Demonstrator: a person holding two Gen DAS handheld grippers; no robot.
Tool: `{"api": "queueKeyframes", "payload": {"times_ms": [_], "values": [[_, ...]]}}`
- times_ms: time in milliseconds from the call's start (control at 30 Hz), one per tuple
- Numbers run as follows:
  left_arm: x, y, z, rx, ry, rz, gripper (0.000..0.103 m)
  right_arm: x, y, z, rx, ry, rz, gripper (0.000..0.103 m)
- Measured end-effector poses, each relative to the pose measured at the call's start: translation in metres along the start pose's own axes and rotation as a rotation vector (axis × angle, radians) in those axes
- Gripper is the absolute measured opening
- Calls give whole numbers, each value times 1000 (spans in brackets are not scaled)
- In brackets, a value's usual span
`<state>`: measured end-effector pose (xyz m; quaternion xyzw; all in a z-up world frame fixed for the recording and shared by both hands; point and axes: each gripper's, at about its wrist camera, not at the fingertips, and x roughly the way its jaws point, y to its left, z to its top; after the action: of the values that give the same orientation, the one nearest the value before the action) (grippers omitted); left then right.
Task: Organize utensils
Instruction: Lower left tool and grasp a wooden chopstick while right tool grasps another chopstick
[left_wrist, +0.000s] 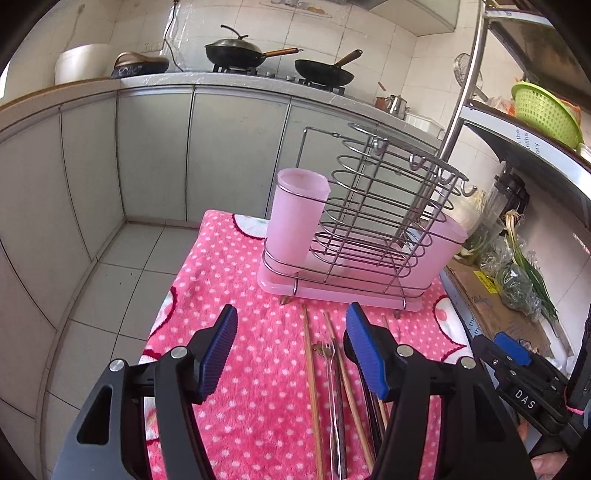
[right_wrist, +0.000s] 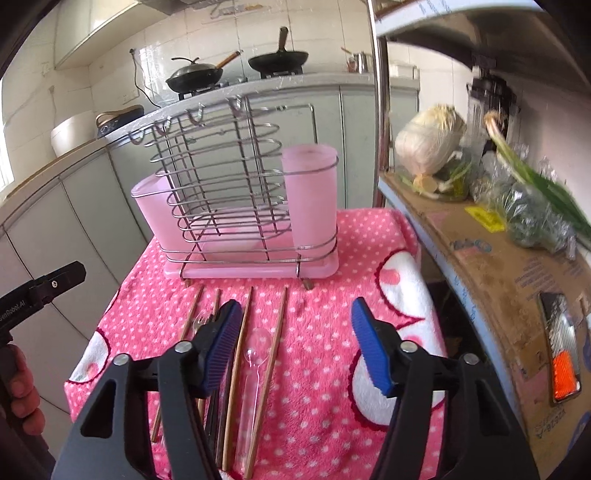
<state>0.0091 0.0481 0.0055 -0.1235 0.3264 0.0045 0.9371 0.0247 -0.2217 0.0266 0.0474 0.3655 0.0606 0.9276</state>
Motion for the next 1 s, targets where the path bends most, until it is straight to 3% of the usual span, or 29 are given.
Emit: {"api": "queueKeyframes", "payload": {"times_ms": [133, 367, 433, 567, 1000], "values": [[15, 6, 4, -3, 63, 1, 54, 13, -10, 0, 52, 66, 45, 45], [60, 7, 6, -39, 231, -27, 48, 38, -19, -2, 116, 176, 119, 43], [77, 1, 5, -30, 300, -46, 38, 46, -21, -1, 130, 205, 140, 43], [114, -10, 2, -5, 403, -32, 30, 62, -24, 0, 176, 259, 186, 43], [196, -30, -11, 74, 541, 81, 19, 94, -43, 0, 264, 352, 234, 36]]}}
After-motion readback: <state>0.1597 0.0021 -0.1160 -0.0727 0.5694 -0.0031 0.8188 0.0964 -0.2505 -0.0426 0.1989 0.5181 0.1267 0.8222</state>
